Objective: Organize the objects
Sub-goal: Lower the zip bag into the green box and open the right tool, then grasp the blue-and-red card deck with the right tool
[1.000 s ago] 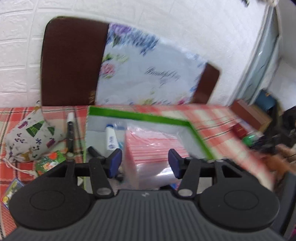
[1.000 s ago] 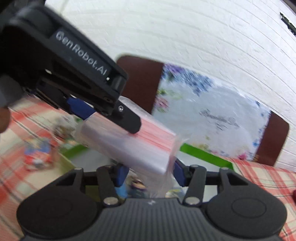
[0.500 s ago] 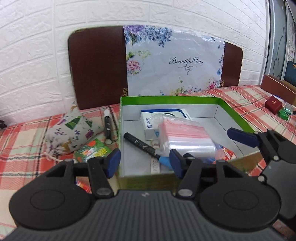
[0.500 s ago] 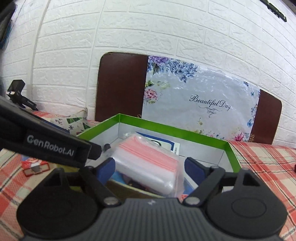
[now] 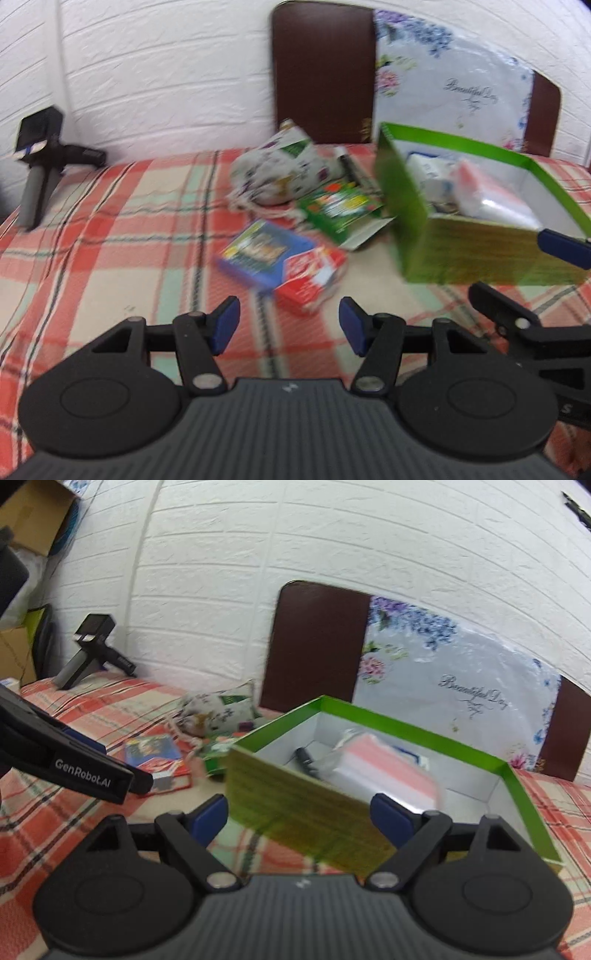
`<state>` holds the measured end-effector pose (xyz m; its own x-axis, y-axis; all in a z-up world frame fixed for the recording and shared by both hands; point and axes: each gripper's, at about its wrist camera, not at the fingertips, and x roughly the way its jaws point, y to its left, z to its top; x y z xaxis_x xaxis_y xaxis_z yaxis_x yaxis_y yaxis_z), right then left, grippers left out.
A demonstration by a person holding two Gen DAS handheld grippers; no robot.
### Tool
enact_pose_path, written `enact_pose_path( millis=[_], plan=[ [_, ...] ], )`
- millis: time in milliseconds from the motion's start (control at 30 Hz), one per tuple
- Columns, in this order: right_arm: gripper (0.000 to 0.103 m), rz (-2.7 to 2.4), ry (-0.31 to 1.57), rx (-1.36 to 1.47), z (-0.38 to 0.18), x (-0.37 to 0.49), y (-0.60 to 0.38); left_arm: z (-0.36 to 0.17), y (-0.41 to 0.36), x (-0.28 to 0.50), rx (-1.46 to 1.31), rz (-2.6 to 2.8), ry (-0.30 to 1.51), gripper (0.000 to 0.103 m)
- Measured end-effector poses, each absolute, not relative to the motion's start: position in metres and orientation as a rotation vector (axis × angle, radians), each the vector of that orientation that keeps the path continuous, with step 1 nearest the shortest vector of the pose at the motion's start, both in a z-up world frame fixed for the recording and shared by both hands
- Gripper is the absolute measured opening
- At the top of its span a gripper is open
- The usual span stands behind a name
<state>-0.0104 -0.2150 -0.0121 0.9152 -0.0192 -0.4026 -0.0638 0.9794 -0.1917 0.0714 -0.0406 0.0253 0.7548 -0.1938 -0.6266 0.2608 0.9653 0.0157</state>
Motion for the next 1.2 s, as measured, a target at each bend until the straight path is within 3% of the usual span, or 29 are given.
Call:
enact_pose_path(
  millis=[300,367,400,600,667,733,800,1200],
  plan=[
    [0.08,0.257,0.466,-0.286,-0.013,0.007,-0.15,0.009,0.036,0.084,0.071,-0.002,0.674,0.064],
    [0.08,0.3,0.466,-0.323,-0.015,0.019,-0.132,0.002,0.058,0.088,0.043,0.049,0.655,0.074],
    [0.08,0.316,0.466,-0.347,-0.017,0.029,-0.122,-0.003,0.068,0.087,0.033,0.058,0.625,0.084],
    [0.083,0.338,0.565,-0.416,-0.028,0.105,-0.097,-0.007,0.078,0.091,-0.015,0.039,0.593,0.09],
    [0.084,0.379,0.629,-0.298,-0.031,0.12,-0.112,-0.008,0.08,0.093,-0.025,0.031,0.595,0.091],
    [0.069,0.429,0.687,-0.185,-0.03,0.125,-0.127,-0.009,0.08,0.093,-0.028,0.03,0.595,0.092],
    [0.061,0.427,0.684,-0.176,-0.03,0.114,-0.131,-0.01,0.079,0.091,-0.021,0.032,0.596,0.093],
    [0.063,0.379,0.615,-0.202,-0.029,-0.015,-0.152,-0.01,0.073,0.09,0.009,0.047,0.595,0.095]
  ],
)
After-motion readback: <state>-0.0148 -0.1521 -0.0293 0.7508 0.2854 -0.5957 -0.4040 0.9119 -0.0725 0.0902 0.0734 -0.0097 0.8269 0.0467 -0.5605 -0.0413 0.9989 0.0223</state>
